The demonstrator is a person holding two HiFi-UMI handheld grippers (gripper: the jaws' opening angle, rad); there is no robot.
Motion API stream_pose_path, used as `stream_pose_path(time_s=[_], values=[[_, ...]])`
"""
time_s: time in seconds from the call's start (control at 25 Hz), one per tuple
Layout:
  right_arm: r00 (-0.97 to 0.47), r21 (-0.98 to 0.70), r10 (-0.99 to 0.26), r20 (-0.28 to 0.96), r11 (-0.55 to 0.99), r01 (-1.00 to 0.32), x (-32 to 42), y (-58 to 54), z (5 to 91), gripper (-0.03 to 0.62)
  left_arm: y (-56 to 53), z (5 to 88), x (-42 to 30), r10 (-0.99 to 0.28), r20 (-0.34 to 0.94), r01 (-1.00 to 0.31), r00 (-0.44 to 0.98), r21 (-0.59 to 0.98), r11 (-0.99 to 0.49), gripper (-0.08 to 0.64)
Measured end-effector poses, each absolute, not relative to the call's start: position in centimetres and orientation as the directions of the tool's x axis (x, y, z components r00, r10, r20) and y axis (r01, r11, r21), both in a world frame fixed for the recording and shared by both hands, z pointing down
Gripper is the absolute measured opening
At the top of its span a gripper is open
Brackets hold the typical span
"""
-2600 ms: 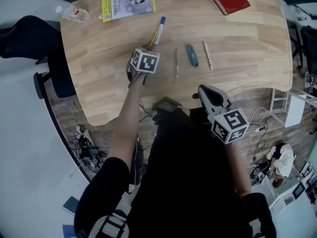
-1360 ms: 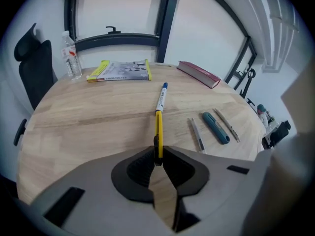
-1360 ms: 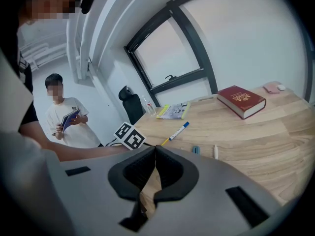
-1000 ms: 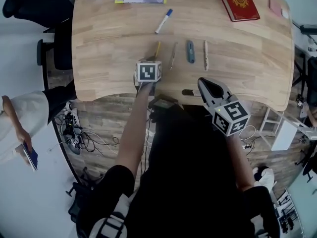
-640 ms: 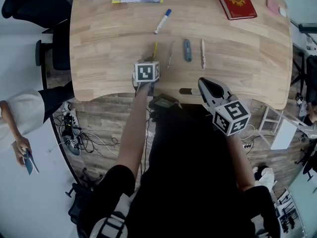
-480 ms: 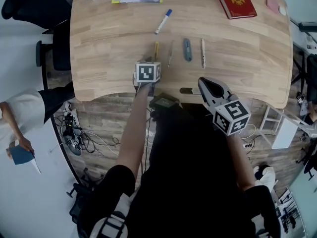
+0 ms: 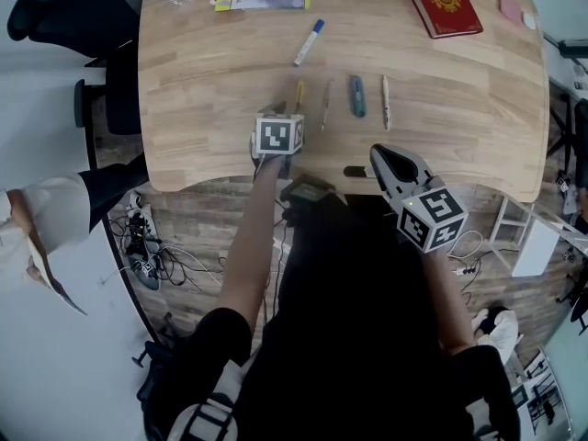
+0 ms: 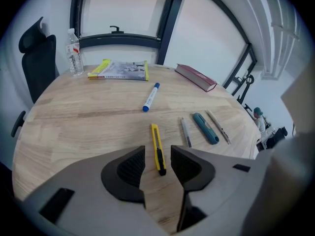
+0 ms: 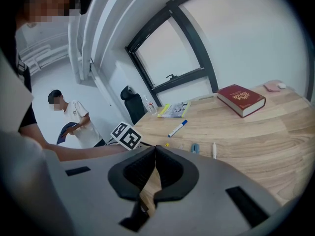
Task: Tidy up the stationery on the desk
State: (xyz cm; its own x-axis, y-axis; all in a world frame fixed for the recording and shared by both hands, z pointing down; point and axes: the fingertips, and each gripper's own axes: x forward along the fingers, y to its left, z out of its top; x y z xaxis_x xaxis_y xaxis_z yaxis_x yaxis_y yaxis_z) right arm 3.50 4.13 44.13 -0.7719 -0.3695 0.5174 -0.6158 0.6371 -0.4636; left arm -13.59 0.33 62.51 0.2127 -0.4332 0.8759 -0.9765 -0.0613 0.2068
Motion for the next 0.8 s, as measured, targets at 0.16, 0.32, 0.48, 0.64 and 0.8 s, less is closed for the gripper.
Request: stream_pose_path(time_s=[0.16,0.32,0.48,0.64,0.8], values=[[-0.767,-0.467,-0.381,0.516,0.626,-0.625,2.5,4.0,44.1,0.021,-2.3,61.2,-14.5,-0.467,0.856,-0.975,0.222,0.202,-0.093,0.17],[-0.749,-0.459,-0.403,0.526,0.607,-0.649,2.3,4.0,44.1,0.021,-5.7,61.1,-15.6,-0.481,0.851,-0.977,0.21,0.16,-0.144,0.17],[-0.721,-0.451,-0.427,0.545,0.576,-0.682,2.6,3.8,44.5,0.021,-9.2,61.7,-16.0,-0.468,0.862,-0.969,0.195,0.094,-0.23,0.172],[-0.695,-0.449,-0.449,0.561,0.54,-0.712,3.2,3.6,44.8,0.021,-11.7,62.4,-14.9,-0.446,0.867,-0.952,0.22,0.092,-0.292,0.172],[-0.672,-0.446,-0.466,0.576,0.51,-0.735,3.6,3.1,45.1,0.021,-13.1,63.7,-14.2,-0.415,0.881,-0.94,0.226,0.086,-0.331,0.17]])
